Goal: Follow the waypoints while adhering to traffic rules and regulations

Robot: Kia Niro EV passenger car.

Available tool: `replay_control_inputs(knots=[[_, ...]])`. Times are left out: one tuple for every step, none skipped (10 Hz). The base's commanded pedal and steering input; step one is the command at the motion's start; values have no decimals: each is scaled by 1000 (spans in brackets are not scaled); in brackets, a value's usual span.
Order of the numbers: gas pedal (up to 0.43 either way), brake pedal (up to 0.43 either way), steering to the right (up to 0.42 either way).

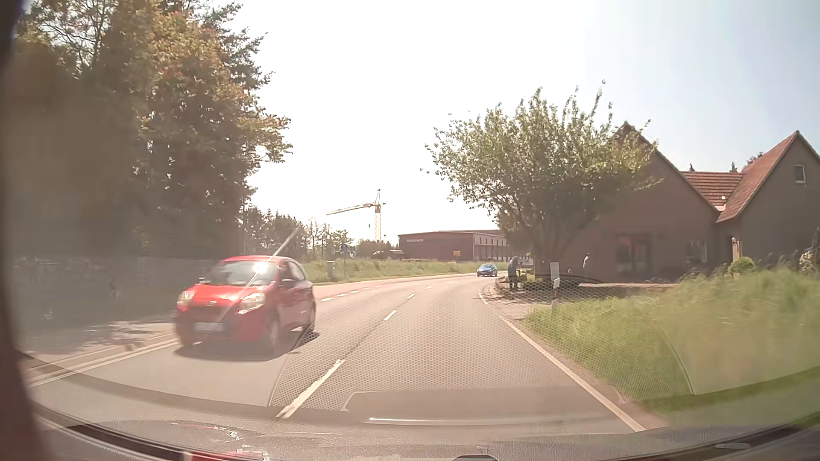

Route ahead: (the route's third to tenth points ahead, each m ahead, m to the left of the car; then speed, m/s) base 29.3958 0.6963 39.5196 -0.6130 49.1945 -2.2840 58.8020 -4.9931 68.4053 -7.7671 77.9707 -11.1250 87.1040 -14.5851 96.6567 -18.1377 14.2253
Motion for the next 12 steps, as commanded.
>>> replay_control_inputs(knots=[[157,0,0],[157,0,1],[157,0,2],[157,0,3],[157,0,5],[157,0,8],[157,0,9],[157,0,12],[157,0,16],[157,0,18],[157,0,20],[157,0,22]])
